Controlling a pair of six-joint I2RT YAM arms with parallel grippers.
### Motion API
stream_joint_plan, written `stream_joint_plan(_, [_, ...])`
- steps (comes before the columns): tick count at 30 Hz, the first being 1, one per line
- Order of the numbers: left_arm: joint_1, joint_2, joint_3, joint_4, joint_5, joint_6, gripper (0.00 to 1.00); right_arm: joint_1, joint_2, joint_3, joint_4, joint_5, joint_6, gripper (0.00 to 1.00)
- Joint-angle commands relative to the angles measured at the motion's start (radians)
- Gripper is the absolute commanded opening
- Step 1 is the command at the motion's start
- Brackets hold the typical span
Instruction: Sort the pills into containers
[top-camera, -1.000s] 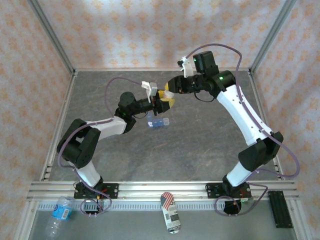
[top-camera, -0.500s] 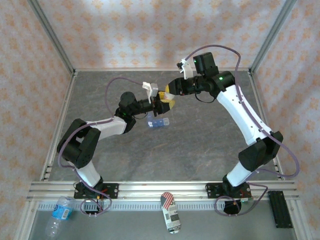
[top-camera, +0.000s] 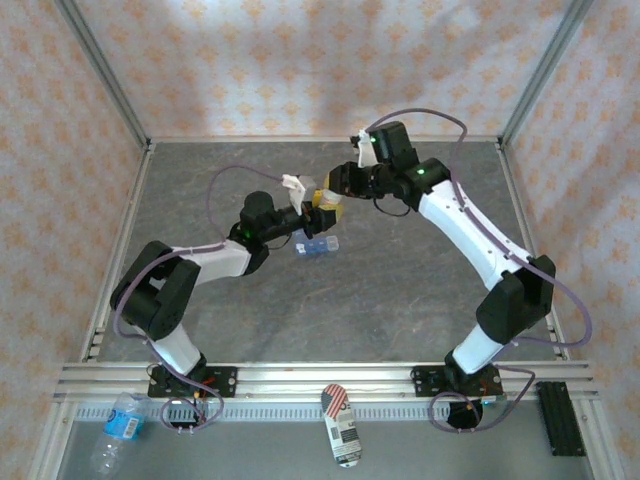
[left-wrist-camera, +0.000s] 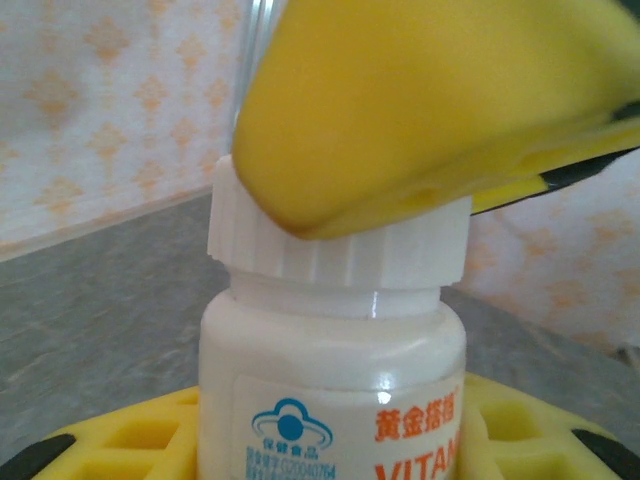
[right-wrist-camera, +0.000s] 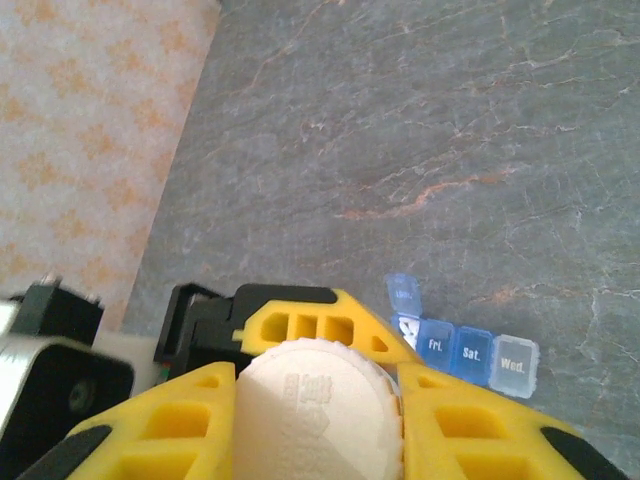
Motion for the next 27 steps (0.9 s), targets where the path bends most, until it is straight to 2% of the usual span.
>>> stream_joint_plan(1, [-0.044, -0.108, 0.008, 0.131, -0.208, 0.157, 0.00, 0.035, 0.011, -0.065, -0.021, 0.071, 0.131, 0.18])
stream_joint_plan(5, [-0.075, -0.110, -0.007, 0.168, -0.288, 0.193, 0.00, 0.037, 0.001, -0.091, 0.040, 0.087, 0.189, 0.19])
stream_joint_plan(17, [-0.080, -0.090, -0.001, 0.182, -0.296, 0.177, 0.00, 0.038, 0.004, -0.061, 0.020, 0.095, 0.180, 0.22])
stream_joint_plan(24, [-0.079, -0.096, 0.011, 0.177, -0.281, 0.174, 0.00, 0.040, 0.029, -0.039, -0.023, 0.016, 0.045, 0.21])
stream_joint_plan(27, [-0.081, -0.095, 0.020, 0.180, -0.285, 0.156, 0.00, 0.041, 0.034, -0.048, -0.033, 0.023, 0.052, 0.21])
